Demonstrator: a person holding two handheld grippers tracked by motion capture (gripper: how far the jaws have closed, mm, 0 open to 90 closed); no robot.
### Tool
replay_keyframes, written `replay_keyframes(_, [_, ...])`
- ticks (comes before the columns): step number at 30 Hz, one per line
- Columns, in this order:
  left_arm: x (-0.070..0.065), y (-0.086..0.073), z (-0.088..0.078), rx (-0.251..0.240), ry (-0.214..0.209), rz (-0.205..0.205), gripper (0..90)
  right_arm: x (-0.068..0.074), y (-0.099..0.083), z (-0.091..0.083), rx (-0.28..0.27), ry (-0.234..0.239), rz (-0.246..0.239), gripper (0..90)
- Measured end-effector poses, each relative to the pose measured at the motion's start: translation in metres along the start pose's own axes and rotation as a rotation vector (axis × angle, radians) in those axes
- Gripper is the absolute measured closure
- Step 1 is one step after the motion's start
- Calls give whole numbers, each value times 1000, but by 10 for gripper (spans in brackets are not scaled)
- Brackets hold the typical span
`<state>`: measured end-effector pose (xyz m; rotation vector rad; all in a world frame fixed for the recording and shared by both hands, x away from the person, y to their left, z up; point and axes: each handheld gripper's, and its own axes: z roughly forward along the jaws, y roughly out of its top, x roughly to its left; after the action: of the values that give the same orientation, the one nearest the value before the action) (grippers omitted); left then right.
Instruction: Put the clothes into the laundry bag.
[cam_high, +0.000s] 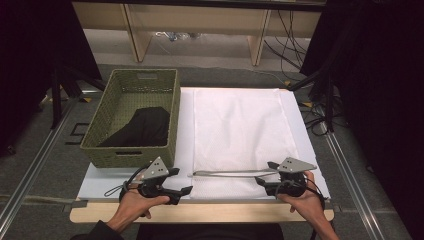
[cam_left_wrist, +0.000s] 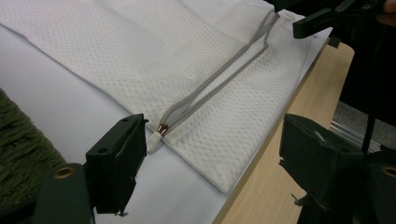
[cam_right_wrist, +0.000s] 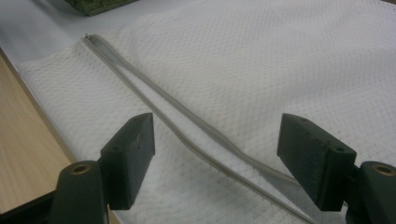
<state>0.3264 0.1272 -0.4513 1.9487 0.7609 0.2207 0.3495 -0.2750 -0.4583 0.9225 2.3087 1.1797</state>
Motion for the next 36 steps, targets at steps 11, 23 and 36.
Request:
replay_keyframes(11, [-1,0,1,11,-13,7,226,-2,0,2,4,-1,-24,283])
replay_keyframes(23, [-1,0,3,24,-6,22,222,-12,-3,-1,16,-56,-15,279])
replay_keyframes(36, [-1,1,5,37,-11,28,222,-42,-17,-4,163,-230,-122,261])
